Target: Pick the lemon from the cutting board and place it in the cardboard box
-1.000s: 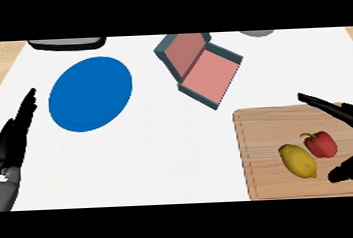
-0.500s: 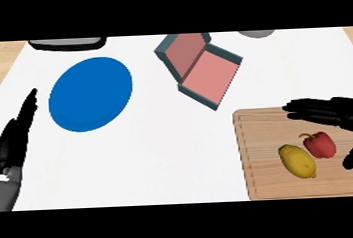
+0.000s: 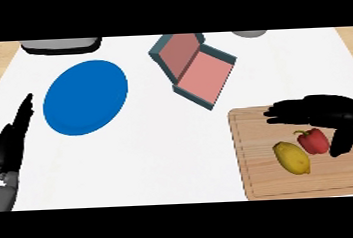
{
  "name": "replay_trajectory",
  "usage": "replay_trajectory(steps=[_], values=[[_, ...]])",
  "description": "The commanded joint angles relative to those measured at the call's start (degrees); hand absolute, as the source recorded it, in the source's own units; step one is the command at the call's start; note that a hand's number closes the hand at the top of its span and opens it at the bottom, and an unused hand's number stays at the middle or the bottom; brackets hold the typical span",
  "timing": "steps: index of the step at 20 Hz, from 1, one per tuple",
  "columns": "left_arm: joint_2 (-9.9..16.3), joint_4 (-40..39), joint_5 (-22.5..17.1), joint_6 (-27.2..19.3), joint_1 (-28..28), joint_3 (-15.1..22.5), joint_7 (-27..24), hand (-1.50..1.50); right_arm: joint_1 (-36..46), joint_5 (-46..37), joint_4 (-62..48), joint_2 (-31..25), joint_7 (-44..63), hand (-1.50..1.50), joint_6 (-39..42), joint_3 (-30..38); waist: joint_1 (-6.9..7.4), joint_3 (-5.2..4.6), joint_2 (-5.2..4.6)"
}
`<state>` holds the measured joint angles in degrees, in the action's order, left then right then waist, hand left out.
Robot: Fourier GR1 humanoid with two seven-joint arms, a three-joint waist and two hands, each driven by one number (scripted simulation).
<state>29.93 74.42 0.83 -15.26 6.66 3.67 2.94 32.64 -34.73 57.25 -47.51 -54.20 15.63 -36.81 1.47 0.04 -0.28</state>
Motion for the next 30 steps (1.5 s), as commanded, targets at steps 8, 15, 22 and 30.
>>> replay_trajectory(steps=[8, 15, 22, 30], values=[[-0.2, -0.5, 0.9, 2.7, -1.3, -4.3, -1.9, 0.00, 2.4, -9.0, -9.9, 7.5, -6.5, -1.50, -0.3, -0.2, -0.77, -0.03, 0.12], [-2.1, 3.2, 3.4, 1.5, -2.8, -2.8, 1.2, 0.00, -1.4, -5.6, -2.8, 4.2, -8.8, -1.50, 2.2, 0.7, -1.16, -0.03, 0.39], [-2.7, -1.7, 3.5, 2.4, -2.0, -4.9, -1.7, 0.00, -3.6, -3.3, 6.6, 1.8, -7.5, -1.50, 4.8, -0.6, -1.86, -0.11, 0.43], [-5.2, 3.8, 6.0, 1.3, -3.2, -4.2, 1.3, 0.00, -7.8, -8.5, 16.0, 1.0, 4.3, -1.50, 5.6, -1.9, -1.64, -0.07, 0.45]])
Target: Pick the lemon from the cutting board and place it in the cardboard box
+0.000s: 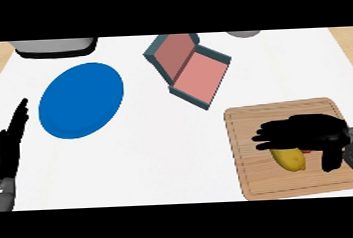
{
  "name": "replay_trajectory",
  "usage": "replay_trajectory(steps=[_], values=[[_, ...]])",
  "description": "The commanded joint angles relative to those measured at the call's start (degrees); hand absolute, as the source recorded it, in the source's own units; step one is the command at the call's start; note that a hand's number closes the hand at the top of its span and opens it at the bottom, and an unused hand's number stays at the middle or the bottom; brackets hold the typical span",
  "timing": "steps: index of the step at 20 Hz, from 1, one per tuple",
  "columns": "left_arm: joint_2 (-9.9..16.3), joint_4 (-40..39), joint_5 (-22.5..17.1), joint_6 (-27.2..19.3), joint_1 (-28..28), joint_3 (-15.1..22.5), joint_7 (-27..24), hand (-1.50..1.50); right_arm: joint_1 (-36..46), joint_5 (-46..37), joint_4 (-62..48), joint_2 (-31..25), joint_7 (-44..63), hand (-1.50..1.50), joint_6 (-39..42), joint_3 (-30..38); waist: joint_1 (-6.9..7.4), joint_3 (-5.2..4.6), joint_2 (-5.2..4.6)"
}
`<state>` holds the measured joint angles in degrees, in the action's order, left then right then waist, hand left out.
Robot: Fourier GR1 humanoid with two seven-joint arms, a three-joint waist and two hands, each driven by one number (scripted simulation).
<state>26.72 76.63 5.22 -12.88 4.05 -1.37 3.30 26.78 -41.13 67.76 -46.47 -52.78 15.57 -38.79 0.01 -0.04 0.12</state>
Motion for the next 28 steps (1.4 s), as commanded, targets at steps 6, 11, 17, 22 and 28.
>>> replay_trajectory(steps=[6, 11, 17, 22, 28], values=[[-0.7, -4.7, -0.2, 3.6, 2.7, -3.4, -2.0, 0.00, -4.2, -7.8, -1.4, 5.5, 2.9, -1.50, 2.0, 0.7, 0.03, 0.02, -0.17], [-1.2, -0.5, 2.0, 2.2, 1.6, -2.9, 0.8, 0.00, -6.0, -7.7, -4.3, 10.7, 2.0, 1.50, -8.5, 5.7, 0.20, 0.08, -0.18], [-1.3, 2.1, 2.6, 3.4, 1.4, -2.6, 2.8, 0.00, -0.7, -7.1, -12.7, 15.0, 3.5, 1.50, -11.0, 13.0, 0.89, 0.13, -0.33], [-1.6, 0.5, 2.0, 4.0, 3.0, -2.5, 0.5, 0.00, 7.1, -1.8, -23.9, 13.2, 21.7, 1.50, -7.0, 26.2, 2.27, 0.16, -1.28], [-1.2, 0.2, 2.7, 4.7, 3.5, -2.3, 0.9, 0.00, 18.0, -3.9, -33.2, 11.7, 26.8, 1.50, -16.1, 32.1, 2.99, 0.18, -1.03]])
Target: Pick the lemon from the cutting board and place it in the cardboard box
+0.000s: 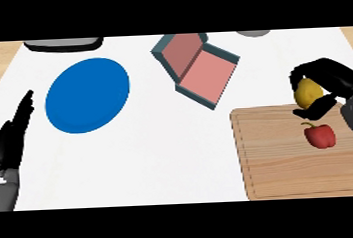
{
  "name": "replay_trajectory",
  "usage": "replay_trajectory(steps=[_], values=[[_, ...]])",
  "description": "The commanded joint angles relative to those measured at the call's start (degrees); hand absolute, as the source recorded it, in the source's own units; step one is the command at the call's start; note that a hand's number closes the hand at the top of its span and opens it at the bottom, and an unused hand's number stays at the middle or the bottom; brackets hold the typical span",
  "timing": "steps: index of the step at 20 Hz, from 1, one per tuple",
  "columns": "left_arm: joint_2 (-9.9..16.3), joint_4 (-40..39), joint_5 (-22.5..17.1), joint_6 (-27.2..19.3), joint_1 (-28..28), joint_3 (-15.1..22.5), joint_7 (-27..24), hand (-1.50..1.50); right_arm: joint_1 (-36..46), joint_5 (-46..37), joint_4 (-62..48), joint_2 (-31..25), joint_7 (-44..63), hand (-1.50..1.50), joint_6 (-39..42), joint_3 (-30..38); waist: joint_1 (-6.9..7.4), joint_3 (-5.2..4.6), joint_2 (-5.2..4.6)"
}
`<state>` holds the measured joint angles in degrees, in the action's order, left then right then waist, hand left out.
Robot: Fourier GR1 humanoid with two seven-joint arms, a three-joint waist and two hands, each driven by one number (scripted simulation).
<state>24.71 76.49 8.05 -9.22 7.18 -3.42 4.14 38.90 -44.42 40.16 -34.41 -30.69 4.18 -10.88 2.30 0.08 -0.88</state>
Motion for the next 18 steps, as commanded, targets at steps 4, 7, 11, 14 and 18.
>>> replay_trajectory(steps=[4, 7, 11, 14, 18], values=[[1.7, -0.9, -1.1, 2.0, 0.0, -2.3, -0.7, 0.00, 8.1, 1.6, -8.2, -3.1, -2.5, 1.50, -8.4, 8.2, -0.58, 0.00, 0.41], [0.2, -1.5, 0.4, 0.3, 1.1, -1.4, 0.3, 0.00, 8.3, 4.6, -6.6, -0.2, -6.6, 1.50, -13.1, 11.0, -1.25, 0.02, 0.51], [-1.5, -3.2, 2.0, -0.9, -0.3, -0.9, -2.4, 0.00, 13.8, 4.5, -7.5, 0.4, -10.0, 1.50, -10.8, 11.3, -1.19, -0.06, 0.54], [-2.2, -0.9, 1.8, -0.7, 0.3, -0.8, 0.3, 0.00, 17.5, 5.0, -6.4, 2.6, -8.5, 1.50, -6.6, 10.9, -1.34, -0.08, 0.68], [-1.5, -2.0, 2.8, -0.6, 2.3, -1.3, 2.0, 0.00, 20.3, 6.9, -5.5, 6.7, -5.4, 1.50, -1.5, 11.2, -1.55, -0.08, 0.69]])
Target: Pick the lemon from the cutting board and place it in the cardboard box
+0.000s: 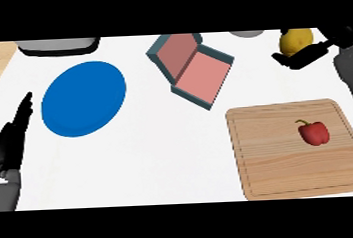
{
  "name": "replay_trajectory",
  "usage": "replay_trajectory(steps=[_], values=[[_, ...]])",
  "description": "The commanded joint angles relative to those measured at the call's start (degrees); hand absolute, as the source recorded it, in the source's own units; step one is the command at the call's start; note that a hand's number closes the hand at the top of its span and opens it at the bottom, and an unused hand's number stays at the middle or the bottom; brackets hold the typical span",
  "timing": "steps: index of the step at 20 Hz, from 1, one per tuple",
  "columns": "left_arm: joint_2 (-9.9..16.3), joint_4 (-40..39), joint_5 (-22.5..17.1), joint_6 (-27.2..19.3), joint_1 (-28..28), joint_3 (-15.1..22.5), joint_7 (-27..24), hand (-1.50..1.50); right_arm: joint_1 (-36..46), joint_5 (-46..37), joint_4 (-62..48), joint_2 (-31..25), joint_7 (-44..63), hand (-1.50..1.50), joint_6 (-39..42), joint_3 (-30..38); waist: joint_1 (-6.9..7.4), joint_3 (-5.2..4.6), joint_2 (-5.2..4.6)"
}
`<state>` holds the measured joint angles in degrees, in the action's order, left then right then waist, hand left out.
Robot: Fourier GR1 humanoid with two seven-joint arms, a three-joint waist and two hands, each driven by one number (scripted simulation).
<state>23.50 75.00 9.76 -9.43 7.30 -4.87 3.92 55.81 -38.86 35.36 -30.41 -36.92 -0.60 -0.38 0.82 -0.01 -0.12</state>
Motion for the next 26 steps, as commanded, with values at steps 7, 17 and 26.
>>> replay_trajectory(steps=[7, 17, 26], values=[[-1.7, 2.1, 1.8, -1.2, -1.7, 0.3, -1.3, 0.00, 12.1, 3.8, -1.1, 12.1, 14.6, 1.50, 5.9, 2.3, 0.21, -0.02, 0.09], [-2.6, -0.5, 1.8, 0.4, 1.4, 0.5, -0.9, 0.00, 23.6, 4.9, -16.1, 19.3, 21.2, 1.50, 3.2, 6.5, 2.23, -0.02, -0.99], [-0.5, 0.4, 0.7, 3.5, 2.3, -0.7, -1.1, 0.00, 25.7, -0.1, -23.9, 23.4, 23.7, 1.50, -5.3, 4.2, 4.26, -0.05, -1.74]])
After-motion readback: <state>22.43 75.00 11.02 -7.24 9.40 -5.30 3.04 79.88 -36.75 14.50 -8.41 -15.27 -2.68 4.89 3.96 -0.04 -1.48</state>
